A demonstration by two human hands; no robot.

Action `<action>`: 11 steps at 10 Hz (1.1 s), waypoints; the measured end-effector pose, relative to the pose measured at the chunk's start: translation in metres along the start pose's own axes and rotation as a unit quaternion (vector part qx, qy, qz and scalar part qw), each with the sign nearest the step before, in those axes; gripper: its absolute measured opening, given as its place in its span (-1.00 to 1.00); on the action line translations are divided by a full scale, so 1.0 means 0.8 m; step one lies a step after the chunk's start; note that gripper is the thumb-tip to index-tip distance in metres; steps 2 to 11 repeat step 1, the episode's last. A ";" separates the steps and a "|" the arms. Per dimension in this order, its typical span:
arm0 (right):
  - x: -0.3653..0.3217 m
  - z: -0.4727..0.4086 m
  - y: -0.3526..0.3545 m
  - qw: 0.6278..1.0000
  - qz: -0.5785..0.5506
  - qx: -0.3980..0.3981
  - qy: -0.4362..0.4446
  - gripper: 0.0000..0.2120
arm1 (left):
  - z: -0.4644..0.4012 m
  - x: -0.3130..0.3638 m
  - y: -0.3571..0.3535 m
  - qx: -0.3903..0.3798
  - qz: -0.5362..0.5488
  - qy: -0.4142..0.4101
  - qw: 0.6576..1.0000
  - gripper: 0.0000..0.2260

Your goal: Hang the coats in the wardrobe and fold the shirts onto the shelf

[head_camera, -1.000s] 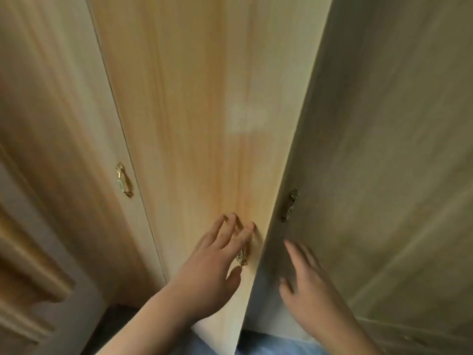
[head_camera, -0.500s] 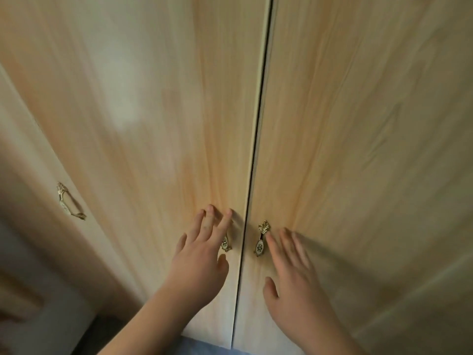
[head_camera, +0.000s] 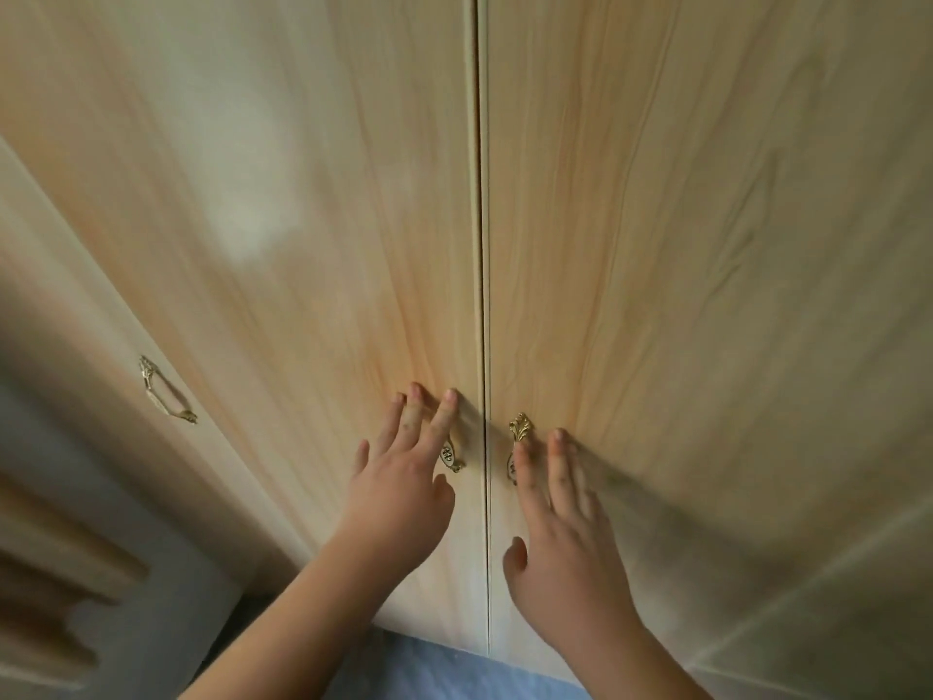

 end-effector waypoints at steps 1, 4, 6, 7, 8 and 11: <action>-0.003 0.003 0.005 1.000 -0.010 -0.024 -0.001 -0.11 | 0.003 -0.005 0.009 -0.019 -0.006 -0.024 1.000 -0.19; -0.003 0.003 0.005 1.000 -0.010 -0.024 -0.001 -0.11 | 0.003 -0.005 0.009 -0.019 -0.006 -0.024 1.000 -0.19; -0.003 0.003 0.005 1.000 -0.010 -0.024 -0.001 -0.11 | 0.003 -0.005 0.009 -0.019 -0.006 -0.024 1.000 -0.19; -0.003 0.003 0.005 1.000 -0.010 -0.024 -0.001 -0.11 | 0.003 -0.005 0.009 -0.019 -0.006 -0.024 1.000 -0.19; -0.003 0.003 0.005 1.000 -0.010 -0.024 -0.001 -0.11 | 0.003 -0.005 0.009 -0.019 -0.006 -0.024 1.000 -0.19; -0.003 0.003 0.005 1.000 -0.010 -0.024 -0.001 -0.11 | 0.003 -0.005 0.009 -0.019 -0.006 -0.024 1.000 -0.19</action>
Point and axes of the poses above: each hand's wrist, its own z-axis away from the middle knuckle, its own y-axis out of the back of the hand, x = y × z, the point moved 5 cm from there along -z, towards the middle knuckle, and after that the axes turned 7 degrees about -x, right-handed, at the moved point
